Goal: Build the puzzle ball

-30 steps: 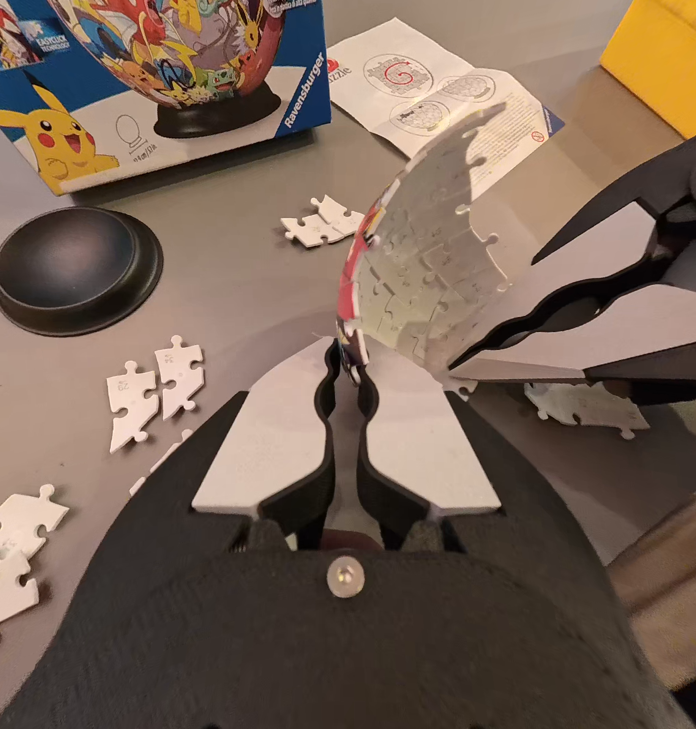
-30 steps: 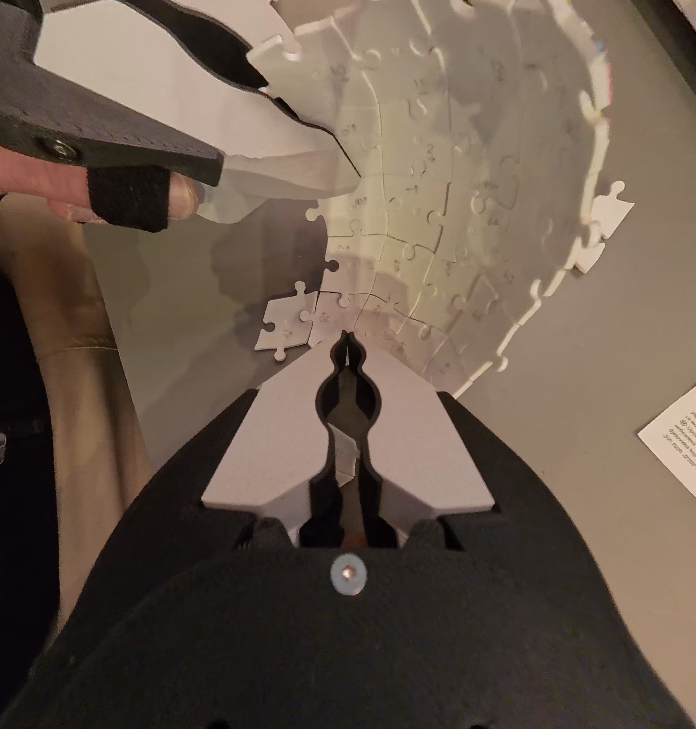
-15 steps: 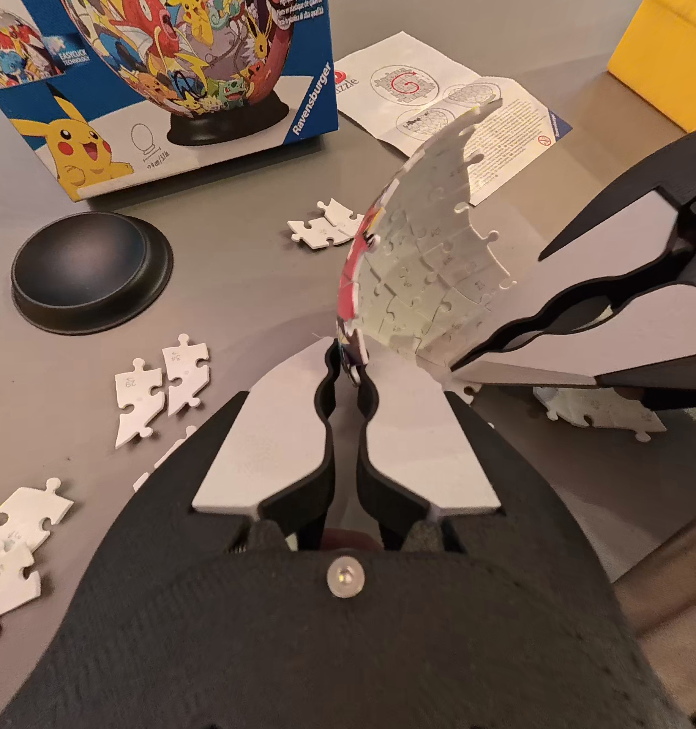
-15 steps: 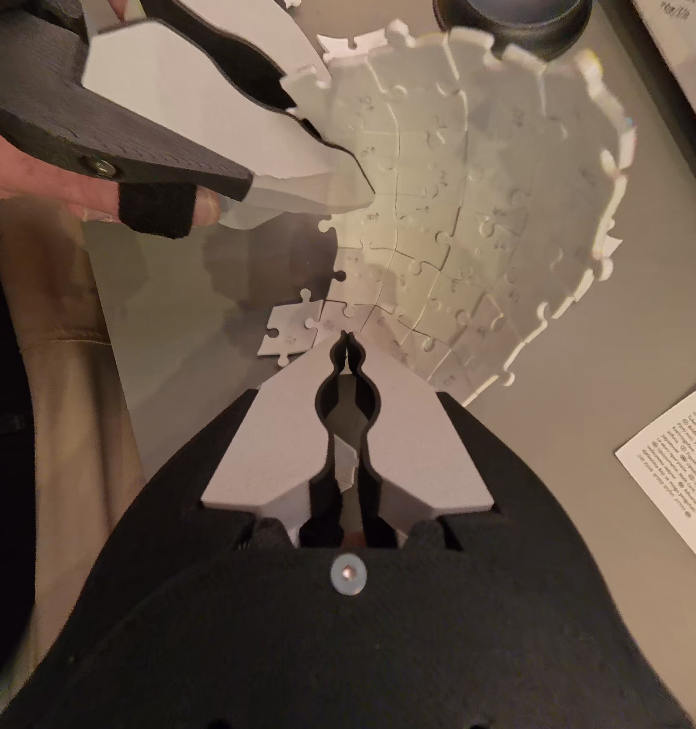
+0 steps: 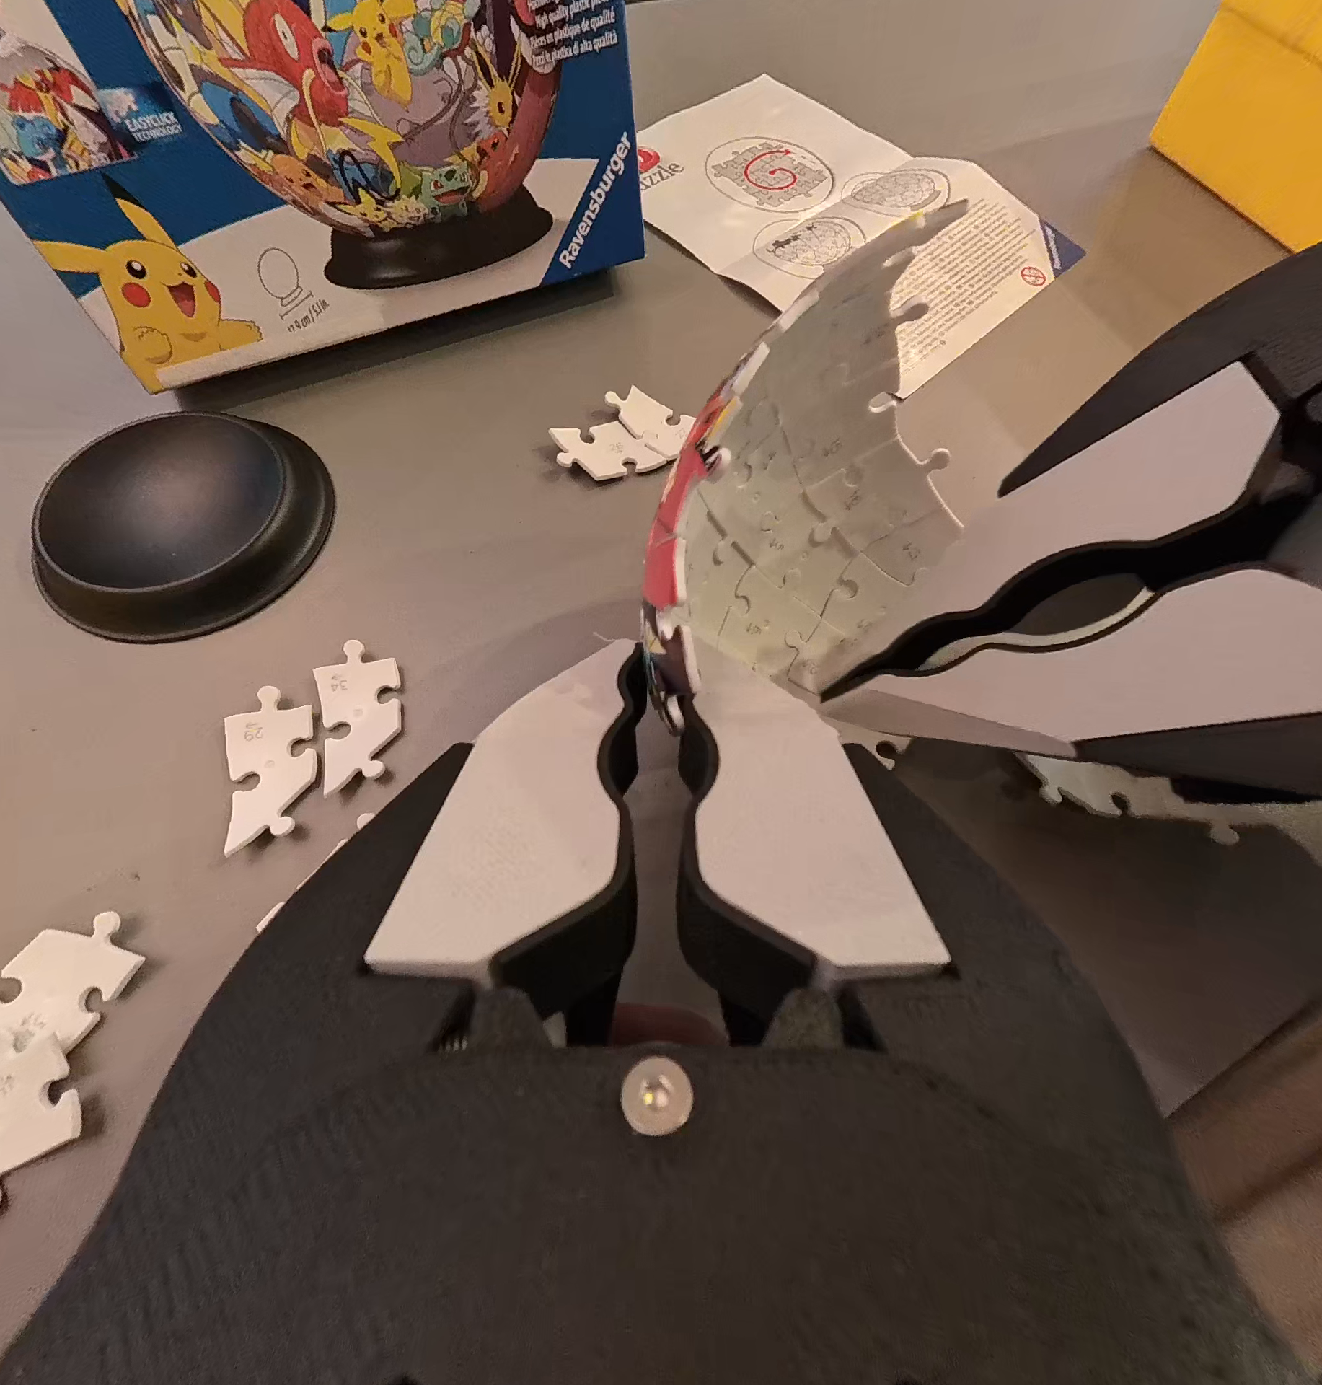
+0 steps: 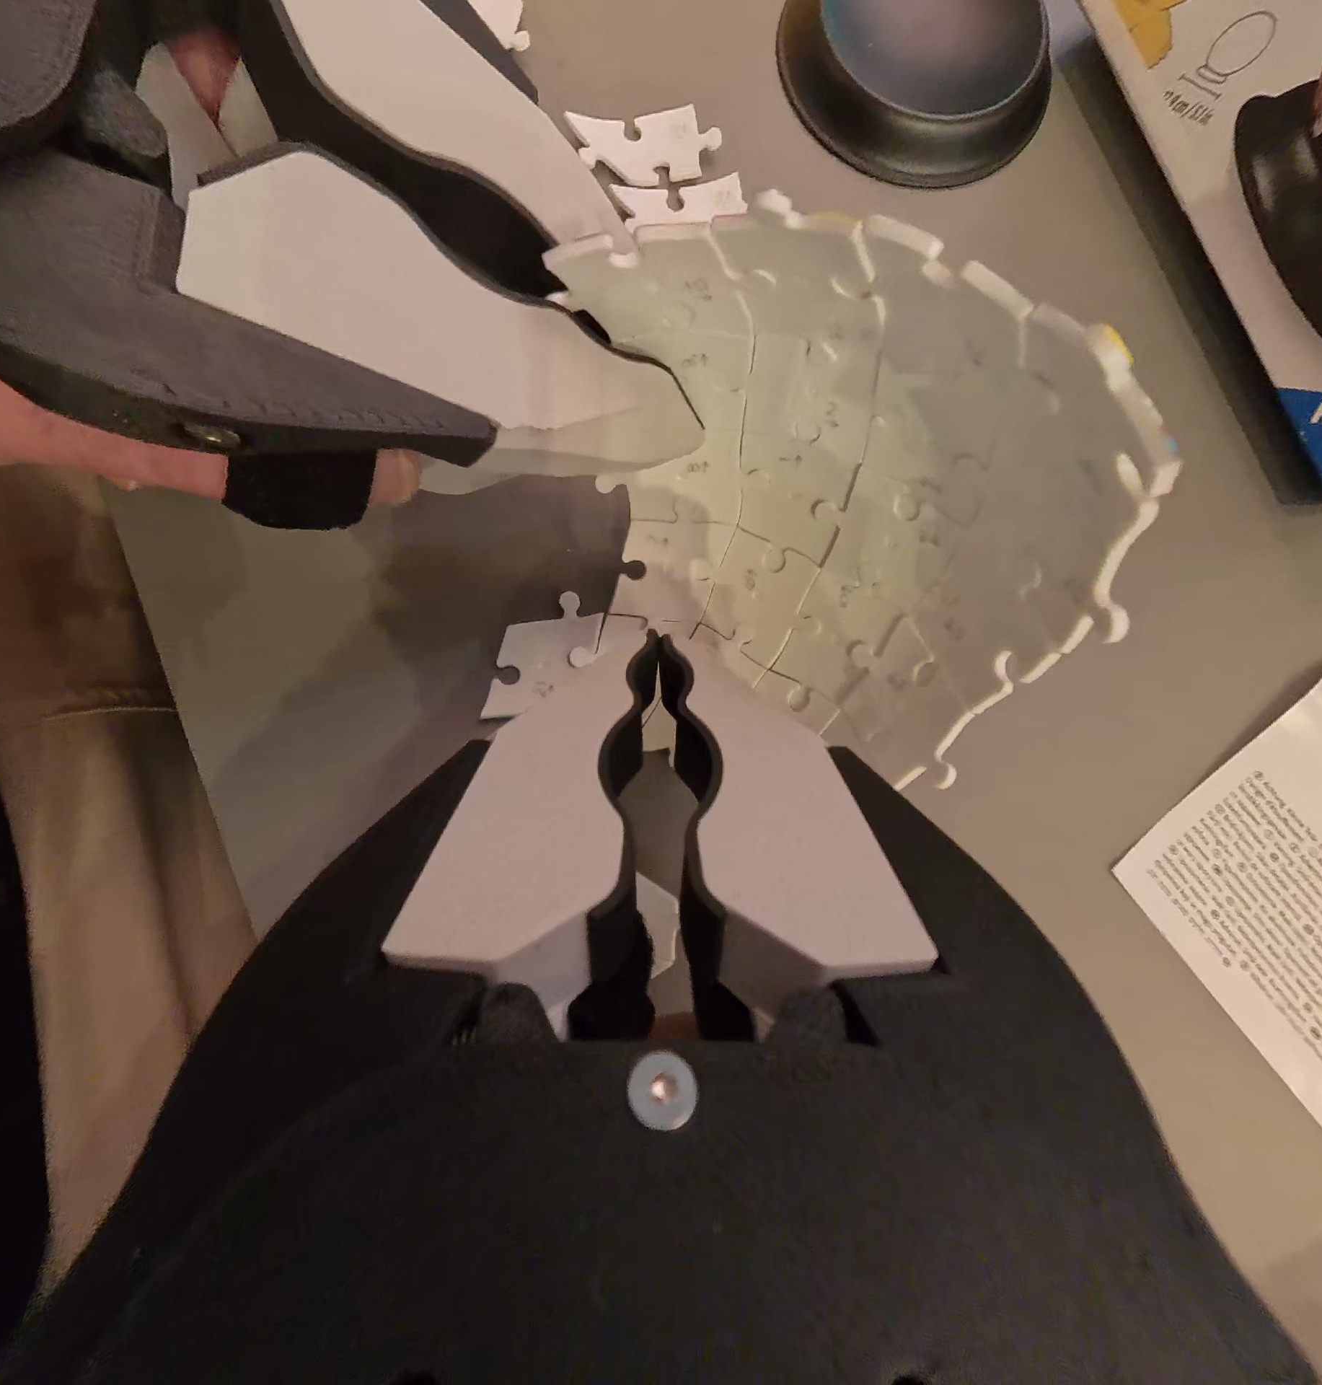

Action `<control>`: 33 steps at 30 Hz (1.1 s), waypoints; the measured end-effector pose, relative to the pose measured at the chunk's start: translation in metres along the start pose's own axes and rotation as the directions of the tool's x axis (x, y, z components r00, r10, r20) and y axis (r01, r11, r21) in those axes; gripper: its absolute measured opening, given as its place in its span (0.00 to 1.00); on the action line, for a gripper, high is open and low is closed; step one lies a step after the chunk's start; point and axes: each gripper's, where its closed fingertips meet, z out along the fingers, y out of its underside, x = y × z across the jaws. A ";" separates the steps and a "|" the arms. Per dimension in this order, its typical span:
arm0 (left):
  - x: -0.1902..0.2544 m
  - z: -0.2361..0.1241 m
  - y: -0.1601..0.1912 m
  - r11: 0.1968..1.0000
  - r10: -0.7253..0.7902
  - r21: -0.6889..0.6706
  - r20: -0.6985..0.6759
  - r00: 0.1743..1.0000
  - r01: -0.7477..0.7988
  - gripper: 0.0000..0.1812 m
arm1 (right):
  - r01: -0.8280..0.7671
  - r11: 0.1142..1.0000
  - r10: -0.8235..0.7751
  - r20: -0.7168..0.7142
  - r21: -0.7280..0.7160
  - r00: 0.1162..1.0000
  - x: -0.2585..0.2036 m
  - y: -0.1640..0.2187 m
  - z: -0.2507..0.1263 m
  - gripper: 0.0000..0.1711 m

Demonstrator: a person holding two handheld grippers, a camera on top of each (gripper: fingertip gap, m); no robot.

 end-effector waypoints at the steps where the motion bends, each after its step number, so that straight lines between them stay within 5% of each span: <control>1: 0.000 0.000 0.000 1.000 0.001 0.001 0.000 1.000 -0.001 0.03 | 0.003 1.000 -0.003 -0.007 -0.004 1.000 0.001 0.000 0.001 0.00; 33: -0.005 0.002 0.005 0.997 -0.074 -0.036 -0.016 0.997 0.074 0.03 | 0.032 0.997 -0.034 -0.021 -0.067 0.999 -0.004 -0.001 0.012 0.00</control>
